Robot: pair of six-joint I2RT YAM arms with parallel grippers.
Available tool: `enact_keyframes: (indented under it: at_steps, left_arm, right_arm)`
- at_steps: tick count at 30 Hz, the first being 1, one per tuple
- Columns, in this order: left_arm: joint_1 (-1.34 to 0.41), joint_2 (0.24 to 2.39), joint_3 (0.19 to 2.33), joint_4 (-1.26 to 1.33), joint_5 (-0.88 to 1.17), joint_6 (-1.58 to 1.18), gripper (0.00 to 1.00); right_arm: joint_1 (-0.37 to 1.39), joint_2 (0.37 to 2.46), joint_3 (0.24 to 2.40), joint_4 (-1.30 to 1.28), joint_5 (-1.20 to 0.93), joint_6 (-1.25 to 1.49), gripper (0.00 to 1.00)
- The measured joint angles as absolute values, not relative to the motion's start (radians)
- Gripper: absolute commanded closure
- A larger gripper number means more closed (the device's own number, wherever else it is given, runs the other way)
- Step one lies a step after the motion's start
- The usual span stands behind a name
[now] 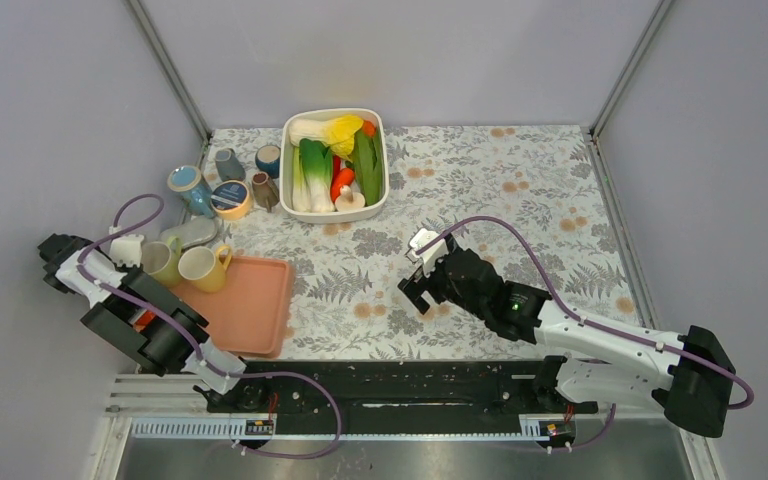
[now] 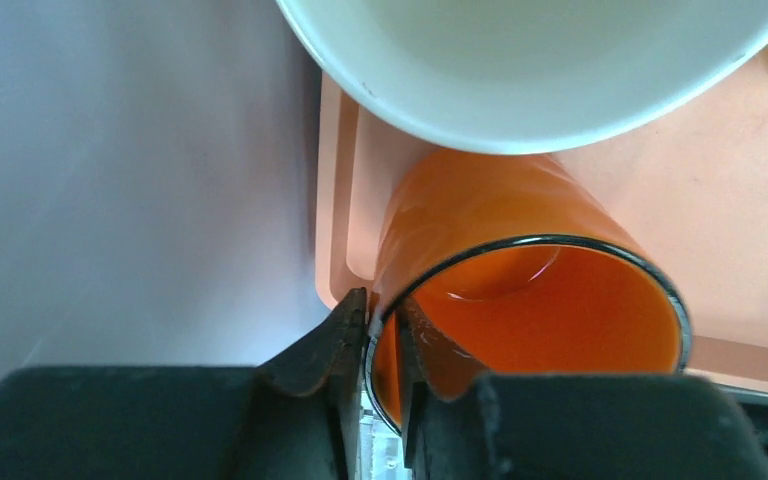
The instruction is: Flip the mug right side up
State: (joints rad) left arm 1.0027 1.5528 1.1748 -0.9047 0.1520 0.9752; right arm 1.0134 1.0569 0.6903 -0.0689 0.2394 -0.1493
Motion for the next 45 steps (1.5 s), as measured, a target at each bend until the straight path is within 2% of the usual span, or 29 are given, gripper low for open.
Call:
enact_keyframes:
  at_steps: [6,13,18,20,23,26,32,35,36,45]
  left_arm:
    - [1.003,1.55,1.172,-0.897,0.152,0.978,0.53]
    - [1.002,1.484,1.187,-0.967,0.184,1.006,0.49]
    - [0.965,1.446,1.342,-1.141,0.252,1.039,0.48]
    - [0.895,1.426,1.383,-1.187,0.26,1.026,0.46]
    - [0.68,1.383,1.396,-1.217,0.263,0.962,0.42]
    - [0.439,1.376,1.424,-1.219,0.265,0.853,0.43]
    - [0.145,1.463,1.512,-1.011,0.243,0.521,0.45]
    - [0.077,1.553,1.512,-0.862,0.189,0.371,0.58]
    - [0.063,1.592,1.513,-0.815,0.164,0.323,0.59]
    - [0.049,1.919,1.515,-0.602,-0.021,0.088,0.52]
  right_arm:
    - [1.013,1.057,0.689,-0.025,0.216,-0.153,0.01]
    - [1.013,1.057,0.684,-0.02,0.215,-0.16,0.01]
    - [1.012,1.056,0.672,-0.019,0.224,-0.159,0.01]
    - [1.007,1.056,0.667,-0.02,0.226,-0.154,0.01]
    - [0.977,1.056,0.665,-0.021,0.229,-0.138,0.01]
    - [0.924,1.049,0.66,-0.02,0.241,-0.116,0.0]
    - [0.878,0.986,0.603,-0.019,0.272,-0.104,0.01]
    - [0.876,0.974,0.58,-0.017,0.28,-0.104,0.01]
    - [0.876,0.973,0.576,-0.017,0.28,-0.105,0.01]
    - [0.876,0.922,0.536,0.017,0.289,-0.11,0.01]
